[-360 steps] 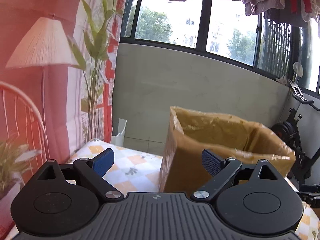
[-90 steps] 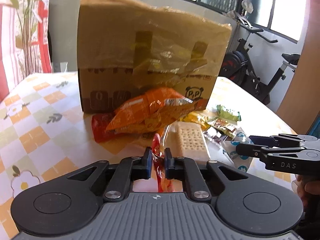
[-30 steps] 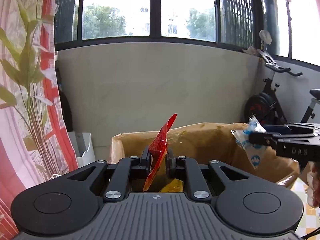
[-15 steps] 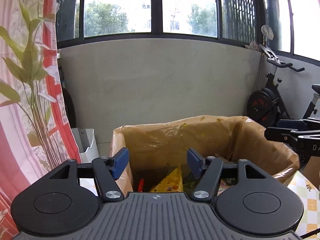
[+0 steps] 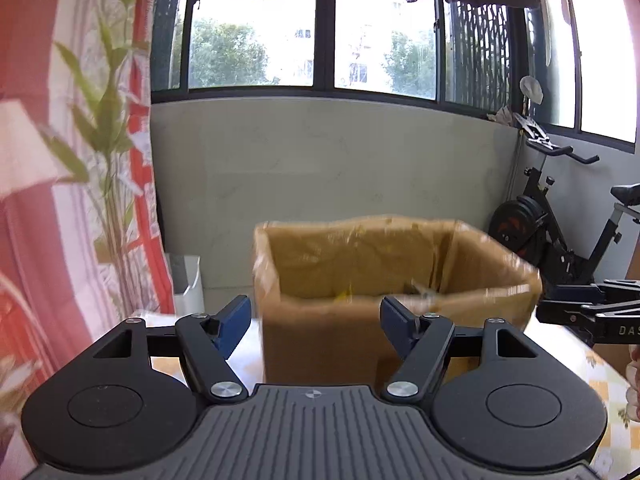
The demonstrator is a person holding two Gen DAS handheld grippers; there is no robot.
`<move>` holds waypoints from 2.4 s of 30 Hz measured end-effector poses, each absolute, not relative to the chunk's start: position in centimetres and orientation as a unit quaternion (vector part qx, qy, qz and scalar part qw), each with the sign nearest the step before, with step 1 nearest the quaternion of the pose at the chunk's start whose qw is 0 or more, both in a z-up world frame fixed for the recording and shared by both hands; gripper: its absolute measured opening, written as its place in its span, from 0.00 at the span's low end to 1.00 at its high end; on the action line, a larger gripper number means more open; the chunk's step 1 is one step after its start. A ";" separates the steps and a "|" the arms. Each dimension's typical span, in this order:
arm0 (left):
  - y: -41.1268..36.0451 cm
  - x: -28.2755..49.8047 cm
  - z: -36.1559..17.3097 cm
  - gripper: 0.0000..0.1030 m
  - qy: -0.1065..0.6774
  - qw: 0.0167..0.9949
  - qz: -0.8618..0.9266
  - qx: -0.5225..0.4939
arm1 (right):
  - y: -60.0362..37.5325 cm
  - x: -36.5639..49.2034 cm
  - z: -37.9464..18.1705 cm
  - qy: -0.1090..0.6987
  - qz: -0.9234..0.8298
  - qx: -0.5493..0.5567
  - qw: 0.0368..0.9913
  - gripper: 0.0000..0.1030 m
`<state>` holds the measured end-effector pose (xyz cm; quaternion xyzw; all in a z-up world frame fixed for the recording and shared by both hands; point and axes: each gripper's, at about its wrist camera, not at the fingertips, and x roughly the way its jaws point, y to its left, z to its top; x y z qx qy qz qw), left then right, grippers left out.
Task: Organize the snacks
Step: 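Move both tools back down toward the snacks on the table, then grasp the orange chip bag with the left tool while the right tool grasps the small clear candy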
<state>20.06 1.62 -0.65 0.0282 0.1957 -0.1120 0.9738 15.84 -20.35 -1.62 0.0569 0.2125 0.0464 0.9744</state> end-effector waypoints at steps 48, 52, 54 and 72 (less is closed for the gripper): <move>-5.7 16.2 -15.9 0.79 0.277 0.939 -0.148 0.142 | -17.7 8.7 -17.5 0.354 0.045 0.062 0.932 0.20; -6.5 17.1 -16.2 0.84 0.265 0.932 -0.164 0.182 | -17.8 8.6 -17.5 0.351 0.045 0.070 0.933 0.20; -7.2 17.5 -16.7 0.85 0.261 0.926 -0.170 0.212 | -17.9 8.6 -17.5 0.350 0.046 0.073 0.933 0.20; -4.5 18.6 -16.6 0.53 0.286 0.933 -0.171 0.134 | -18.0 8.4 -17.6 0.349 0.045 0.082 0.932 0.20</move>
